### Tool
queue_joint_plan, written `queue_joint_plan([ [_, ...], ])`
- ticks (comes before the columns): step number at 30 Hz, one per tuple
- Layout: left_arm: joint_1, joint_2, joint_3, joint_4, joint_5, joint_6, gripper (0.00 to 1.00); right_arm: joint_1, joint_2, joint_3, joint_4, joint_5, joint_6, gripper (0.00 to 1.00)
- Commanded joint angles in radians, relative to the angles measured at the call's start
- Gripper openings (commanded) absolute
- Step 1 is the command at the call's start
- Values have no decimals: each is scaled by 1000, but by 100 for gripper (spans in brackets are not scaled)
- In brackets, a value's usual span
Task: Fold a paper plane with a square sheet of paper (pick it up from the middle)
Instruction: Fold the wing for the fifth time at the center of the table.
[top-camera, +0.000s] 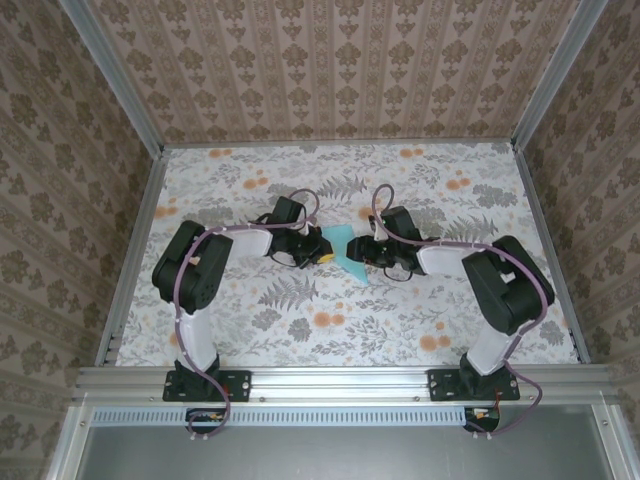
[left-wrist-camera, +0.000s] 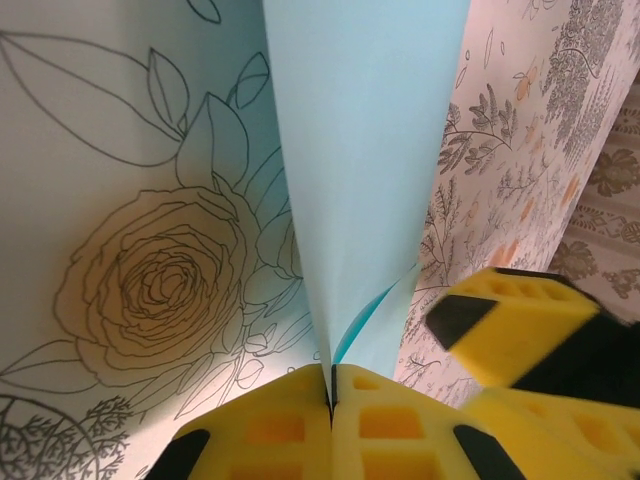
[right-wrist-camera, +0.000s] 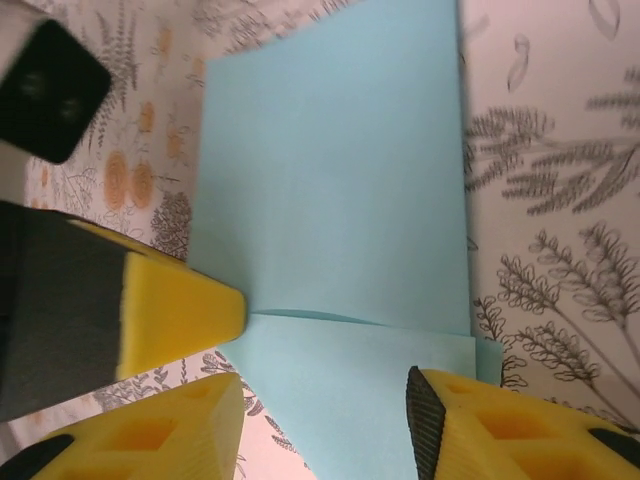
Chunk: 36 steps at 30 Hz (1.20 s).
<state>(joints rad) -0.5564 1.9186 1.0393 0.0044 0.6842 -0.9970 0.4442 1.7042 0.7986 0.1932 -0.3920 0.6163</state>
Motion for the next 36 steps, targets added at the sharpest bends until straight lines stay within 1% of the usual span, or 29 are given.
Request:
queue_joint_plan([
  [1, -15, -47, 1, -17, -2, -13, 0, 63, -83, -26, -56, 157, -207, 49],
  [3, -17, -52, -2, -24, -10, -20, 0, 101, -107, -53, -41, 249, -269, 46],
  [5, -19, -59, -3, -29, -15, -26, 0, 126, -129, -98, 1, 316, -318, 43],
  [9, -20, -72, -1, -44, -18, -32, 0, 179, -150, -155, 63, 380, -429, 43],
  [14, -25, -79, 6, -53, -17, -37, 0, 252, -111, -160, 111, 451, -529, 44],
  [22, -28, -82, 8, -62, -15, -43, 0, 332, -20, -162, 264, 626, -643, 44],
  [29, -28, -89, 7, -68, -17, -51, 0, 338, 38, -164, 350, 679, -679, 41],
  [32, -28, -89, 8, -70, -16, -52, 0, 339, 56, -168, 379, 698, -687, 37],
  [36, -28, -91, 9, -75, -15, -56, 0, 339, 80, -168, 400, 716, -694, 27],
])
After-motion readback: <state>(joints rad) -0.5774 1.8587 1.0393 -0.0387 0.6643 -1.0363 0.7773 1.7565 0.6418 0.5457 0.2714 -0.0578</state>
